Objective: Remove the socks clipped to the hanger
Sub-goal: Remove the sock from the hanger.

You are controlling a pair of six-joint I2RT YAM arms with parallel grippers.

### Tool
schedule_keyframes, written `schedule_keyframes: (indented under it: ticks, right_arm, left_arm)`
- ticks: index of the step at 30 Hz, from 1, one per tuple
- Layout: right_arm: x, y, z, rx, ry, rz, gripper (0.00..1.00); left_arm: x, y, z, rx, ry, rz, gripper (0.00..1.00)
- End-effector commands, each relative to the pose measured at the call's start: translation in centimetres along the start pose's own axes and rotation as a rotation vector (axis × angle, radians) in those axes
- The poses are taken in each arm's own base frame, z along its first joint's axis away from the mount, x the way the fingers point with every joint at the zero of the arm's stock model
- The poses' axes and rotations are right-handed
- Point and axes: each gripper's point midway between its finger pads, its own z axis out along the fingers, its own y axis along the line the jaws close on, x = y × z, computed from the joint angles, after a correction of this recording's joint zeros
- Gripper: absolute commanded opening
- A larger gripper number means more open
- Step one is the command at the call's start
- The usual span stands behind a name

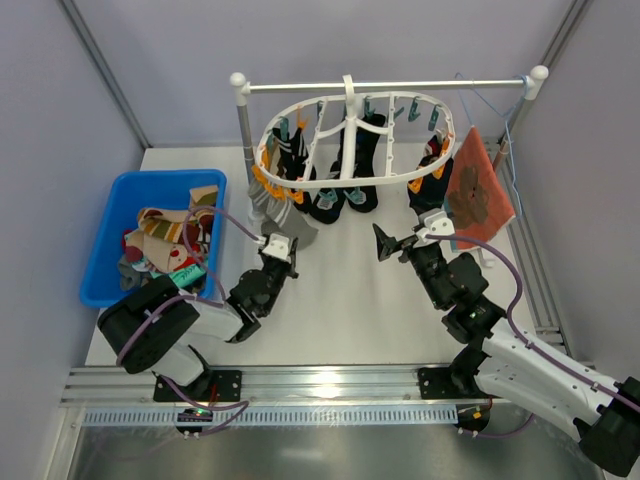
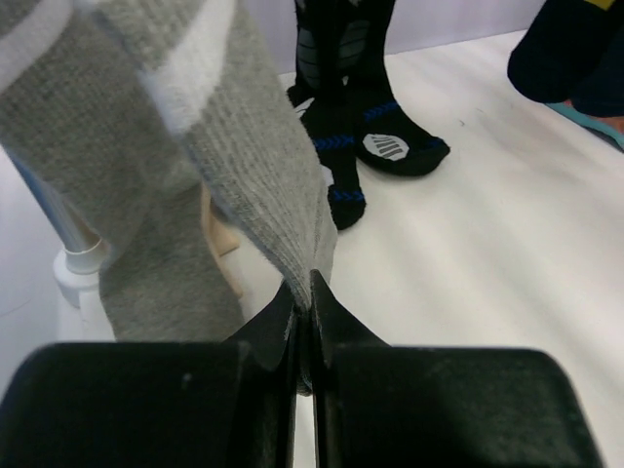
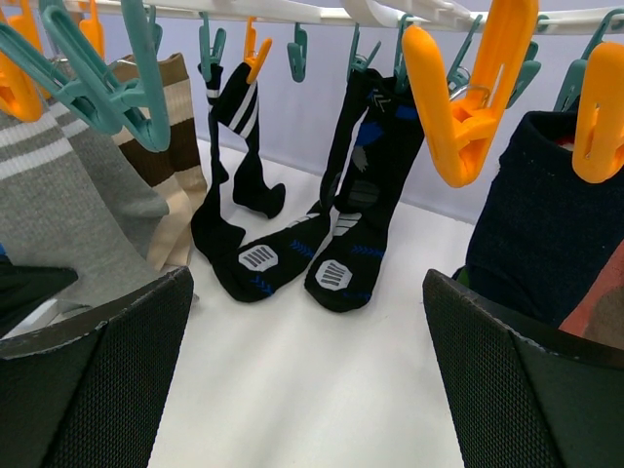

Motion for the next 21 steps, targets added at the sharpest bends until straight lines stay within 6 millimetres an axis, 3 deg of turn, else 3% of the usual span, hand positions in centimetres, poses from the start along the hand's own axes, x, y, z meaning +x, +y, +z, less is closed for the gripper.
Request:
schedule_keyframes:
  ticks: [1, 10, 21]
  right_arm:
    - [-1.6, -0.2, -0.1, 0.006, -0.059, 0.032, 1.0]
    - [-1.7, -0.3, -0.3, 0.006, -0.053, 0.034, 1.0]
    - [-2.4, 1.3, -0.6, -0.096, -0.053, 0.043, 1.0]
  left_arm:
    - [-6.8, -0.7, 0.3, -0.048, -0.241, -0.051, 0.0]
    - [-7.5, -4.7, -0.7, -0.025, -0.24, -0.016, 0.0]
    - [-7.5, -9.7, -0.6, 0.032, -0.232, 0.014, 0.0]
